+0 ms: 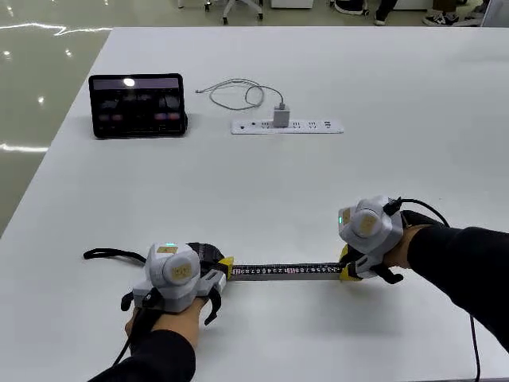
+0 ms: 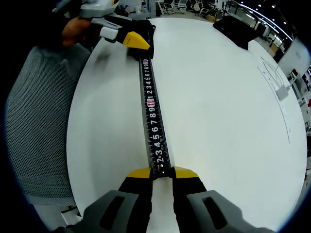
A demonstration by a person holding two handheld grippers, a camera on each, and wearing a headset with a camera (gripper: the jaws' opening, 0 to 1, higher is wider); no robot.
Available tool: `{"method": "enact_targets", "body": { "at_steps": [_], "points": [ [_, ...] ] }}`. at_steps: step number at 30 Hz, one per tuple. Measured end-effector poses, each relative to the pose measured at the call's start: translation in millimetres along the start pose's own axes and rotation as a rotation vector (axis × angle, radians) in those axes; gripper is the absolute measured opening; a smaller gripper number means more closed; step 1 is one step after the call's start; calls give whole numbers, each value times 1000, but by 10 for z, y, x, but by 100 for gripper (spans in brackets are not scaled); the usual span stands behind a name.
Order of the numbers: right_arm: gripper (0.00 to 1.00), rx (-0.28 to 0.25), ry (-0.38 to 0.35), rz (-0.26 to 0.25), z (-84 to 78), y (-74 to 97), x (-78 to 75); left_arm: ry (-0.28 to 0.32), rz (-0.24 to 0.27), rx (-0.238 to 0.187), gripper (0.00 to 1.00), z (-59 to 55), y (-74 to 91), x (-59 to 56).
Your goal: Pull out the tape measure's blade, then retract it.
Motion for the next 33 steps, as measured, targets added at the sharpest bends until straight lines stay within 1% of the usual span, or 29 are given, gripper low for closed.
{"method": "enact_targets", "body": {
  "at_steps": [5, 10, 33],
  "points": [
    [11, -6, -3, 5, 55, -21, 8, 0, -2, 3, 63, 0, 5, -4],
    [11, 1, 4, 7, 67, -28, 2, 1, -1, 3, 63, -1, 10, -6],
    [11, -24, -2, 2, 157, -62, 20, 2, -1, 5, 63, -6, 8, -7]
  ]
}}
Point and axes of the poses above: the centre of the closed fingertips' face, and the gripper's own axes: y roughly backward along the fingers, x roughly to its left, z roughly out of its top, the point moved 7 cm from there along y, roughly backward along the fingers, and after that the axes turned 2 degrees about z, right-handed, at the moved point
